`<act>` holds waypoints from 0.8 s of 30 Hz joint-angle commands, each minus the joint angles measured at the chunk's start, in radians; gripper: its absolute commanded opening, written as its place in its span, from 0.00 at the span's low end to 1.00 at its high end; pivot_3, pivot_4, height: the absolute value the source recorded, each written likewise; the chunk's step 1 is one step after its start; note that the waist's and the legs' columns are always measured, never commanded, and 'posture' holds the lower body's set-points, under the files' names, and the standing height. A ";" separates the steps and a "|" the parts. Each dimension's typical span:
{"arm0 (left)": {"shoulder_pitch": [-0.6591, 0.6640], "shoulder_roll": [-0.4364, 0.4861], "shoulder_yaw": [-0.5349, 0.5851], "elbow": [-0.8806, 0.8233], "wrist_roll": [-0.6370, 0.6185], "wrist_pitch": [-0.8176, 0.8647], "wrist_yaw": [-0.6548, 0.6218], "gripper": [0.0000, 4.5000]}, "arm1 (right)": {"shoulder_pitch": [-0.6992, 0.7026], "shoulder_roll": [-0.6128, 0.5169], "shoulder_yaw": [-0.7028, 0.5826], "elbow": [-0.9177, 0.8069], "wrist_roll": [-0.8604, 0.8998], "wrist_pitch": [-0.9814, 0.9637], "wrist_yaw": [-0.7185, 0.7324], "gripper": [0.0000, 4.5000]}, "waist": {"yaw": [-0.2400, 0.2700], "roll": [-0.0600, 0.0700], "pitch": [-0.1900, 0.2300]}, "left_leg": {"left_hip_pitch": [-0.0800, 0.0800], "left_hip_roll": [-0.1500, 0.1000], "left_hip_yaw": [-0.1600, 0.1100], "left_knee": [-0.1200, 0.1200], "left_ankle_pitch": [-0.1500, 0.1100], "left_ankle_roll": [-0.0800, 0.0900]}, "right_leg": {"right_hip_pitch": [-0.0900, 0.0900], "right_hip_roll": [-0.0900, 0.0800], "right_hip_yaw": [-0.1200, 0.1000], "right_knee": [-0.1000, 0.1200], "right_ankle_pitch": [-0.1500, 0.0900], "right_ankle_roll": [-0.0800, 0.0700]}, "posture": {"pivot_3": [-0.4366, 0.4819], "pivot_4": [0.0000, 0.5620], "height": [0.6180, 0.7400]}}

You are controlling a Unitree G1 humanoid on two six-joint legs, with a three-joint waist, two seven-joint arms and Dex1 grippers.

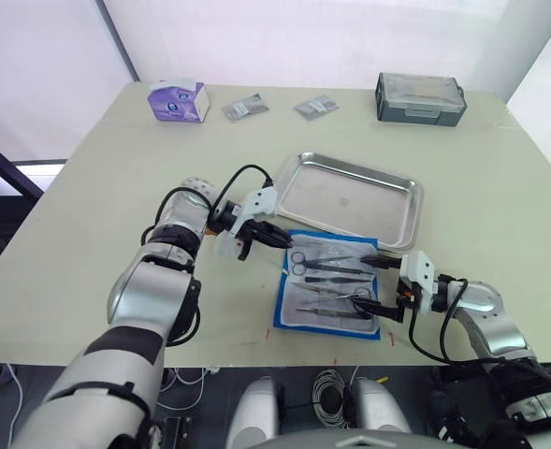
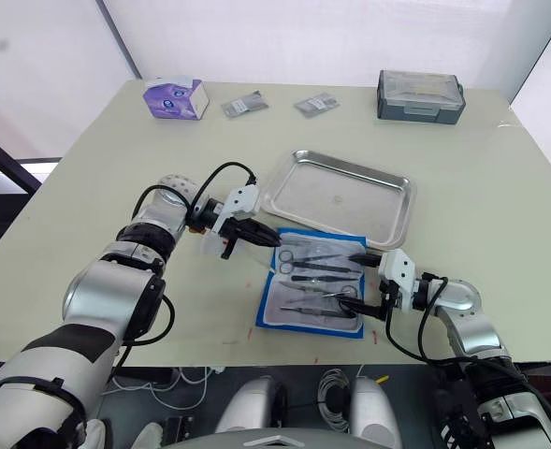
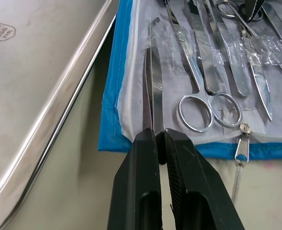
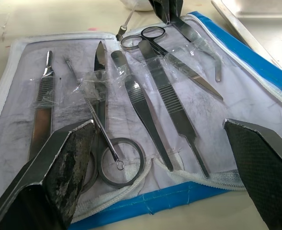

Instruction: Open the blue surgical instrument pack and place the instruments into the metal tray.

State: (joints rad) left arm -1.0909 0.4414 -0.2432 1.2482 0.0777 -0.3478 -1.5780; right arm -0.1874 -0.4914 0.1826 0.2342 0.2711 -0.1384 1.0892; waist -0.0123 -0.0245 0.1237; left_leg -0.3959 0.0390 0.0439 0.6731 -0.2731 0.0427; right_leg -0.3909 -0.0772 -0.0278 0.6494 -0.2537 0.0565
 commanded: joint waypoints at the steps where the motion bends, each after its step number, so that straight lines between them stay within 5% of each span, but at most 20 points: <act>1: -0.045 0.035 -0.004 -0.051 -0.068 0.021 -0.036 0.00 | 0.038 -0.001 0.058 0.057 -0.075 0.034 0.003 1.00 | 0.000 0.000 0.000 | 0.000 0.000 0.000 0.000 0.000 0.000 | 0.000 0.000 0.000 0.000 0.000 0.000 | 0.48 0.27 0.89; 24: -0.009 0.244 -0.300 -0.289 -0.351 0.143 -0.036 0.00 | 0.032 0.003 0.059 0.067 -0.080 0.028 0.007 1.00 | -0.001 -0.003 0.002 | -0.002 0.000 -0.001 0.000 0.000 0.000 | -0.005 0.000 0.003 0.003 -0.001 -0.001 | 0.48 0.27 0.89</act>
State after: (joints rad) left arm -1.0908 0.6606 -0.5383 1.0075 -0.2178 -0.2206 -1.5784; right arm -0.1944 -0.4858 0.1831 0.2390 0.2706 -0.1395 1.0965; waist -0.0132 -0.0271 0.1259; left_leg -0.3975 0.0394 0.0424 0.6732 -0.2731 0.0427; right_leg -0.3956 -0.0770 -0.0248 0.6529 -0.2543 0.0555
